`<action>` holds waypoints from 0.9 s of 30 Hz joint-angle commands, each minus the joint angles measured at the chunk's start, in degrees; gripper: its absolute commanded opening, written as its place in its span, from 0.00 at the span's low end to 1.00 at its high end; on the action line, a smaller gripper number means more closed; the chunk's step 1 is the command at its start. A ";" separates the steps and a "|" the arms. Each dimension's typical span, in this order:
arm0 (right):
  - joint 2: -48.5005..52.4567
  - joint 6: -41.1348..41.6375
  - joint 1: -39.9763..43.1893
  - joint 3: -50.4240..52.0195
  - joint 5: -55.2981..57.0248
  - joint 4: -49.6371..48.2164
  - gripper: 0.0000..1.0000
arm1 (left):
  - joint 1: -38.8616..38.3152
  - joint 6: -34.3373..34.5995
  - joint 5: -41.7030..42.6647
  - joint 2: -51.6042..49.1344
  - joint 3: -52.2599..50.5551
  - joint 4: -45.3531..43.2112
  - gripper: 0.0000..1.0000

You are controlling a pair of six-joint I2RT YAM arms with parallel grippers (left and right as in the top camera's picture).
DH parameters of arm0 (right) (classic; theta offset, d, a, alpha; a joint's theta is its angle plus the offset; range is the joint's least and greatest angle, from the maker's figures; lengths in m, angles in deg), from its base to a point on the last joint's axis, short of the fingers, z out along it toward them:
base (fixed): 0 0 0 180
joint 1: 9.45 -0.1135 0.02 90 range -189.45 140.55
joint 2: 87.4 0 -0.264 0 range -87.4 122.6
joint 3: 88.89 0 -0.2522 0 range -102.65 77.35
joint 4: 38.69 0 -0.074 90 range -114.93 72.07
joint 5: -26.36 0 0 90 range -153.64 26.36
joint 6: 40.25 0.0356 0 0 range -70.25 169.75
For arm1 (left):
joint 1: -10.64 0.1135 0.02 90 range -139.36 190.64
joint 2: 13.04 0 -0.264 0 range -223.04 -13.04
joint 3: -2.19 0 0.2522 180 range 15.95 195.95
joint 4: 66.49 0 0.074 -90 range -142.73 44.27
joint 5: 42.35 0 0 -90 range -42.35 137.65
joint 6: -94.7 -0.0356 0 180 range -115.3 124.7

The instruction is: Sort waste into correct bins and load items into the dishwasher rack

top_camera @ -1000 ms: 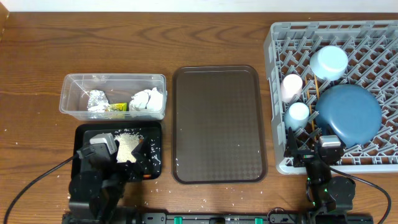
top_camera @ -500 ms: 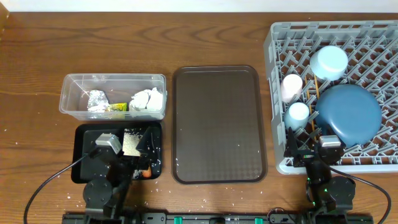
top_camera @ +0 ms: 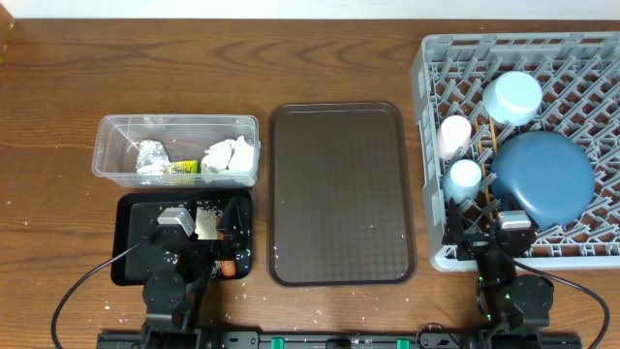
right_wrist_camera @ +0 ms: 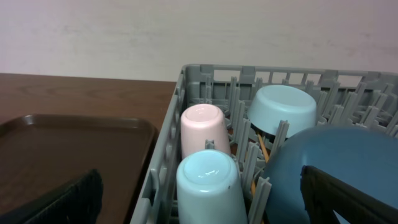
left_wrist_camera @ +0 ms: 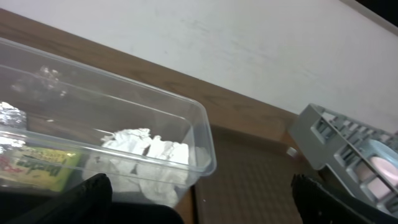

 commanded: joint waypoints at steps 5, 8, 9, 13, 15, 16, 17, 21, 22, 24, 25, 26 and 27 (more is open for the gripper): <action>-0.33 -0.61 0.42 0.11 -0.04 0.24 0.99 | -0.76 -13.94 -0.72 0.52 -1.73 0.76 0.95; -0.33 -0.61 0.42 0.11 -0.04 0.24 0.99 | -1.95 -22.75 -0.72 0.52 -1.73 0.76 0.95; -0.33 -0.61 0.42 0.11 -0.04 0.24 0.99 | -2.29 -24.81 -0.72 0.52 -1.73 0.76 0.95; -0.33 -0.61 0.42 0.11 -0.04 0.24 0.99 | -2.64 -27.04 -0.72 0.52 -1.73 0.76 0.95; -0.33 -0.61 0.42 0.11 -0.04 0.24 0.99 | -2.64 -27.02 -0.68 0.52 -1.73 0.79 0.95; -0.33 -0.61 0.42 0.11 -0.04 0.24 0.99 | -2.64 -27.02 -0.70 0.52 -1.73 0.76 0.95; -0.33 -0.61 0.42 0.11 -0.04 0.24 0.99 | -2.62 -27.06 -0.74 0.52 -1.73 0.76 0.95; -0.33 -0.61 0.42 0.11 -0.04 0.24 0.99 | -1.84 -27.02 -0.90 0.52 -1.73 0.76 0.95; -0.33 -0.61 0.42 0.11 -0.04 0.24 0.99 | -1.46 -26.99 -0.90 0.52 -1.73 0.76 0.95; -0.33 -0.61 0.42 0.11 -0.04 0.24 0.99 | -0.79 -26.99 -0.90 0.52 -1.73 0.76 0.95; -0.33 -0.61 0.42 0.11 -0.04 0.24 0.99 | -0.59 -27.02 -0.92 0.52 -1.73 0.76 0.95; -0.33 -0.61 0.42 0.11 -0.04 0.24 0.99 | -0.48 -27.02 -0.92 0.52 -1.73 0.74 0.95; -0.33 -0.61 0.42 0.11 -0.04 0.24 0.99 | -0.48 -27.02 -0.92 0.52 -1.73 0.74 0.95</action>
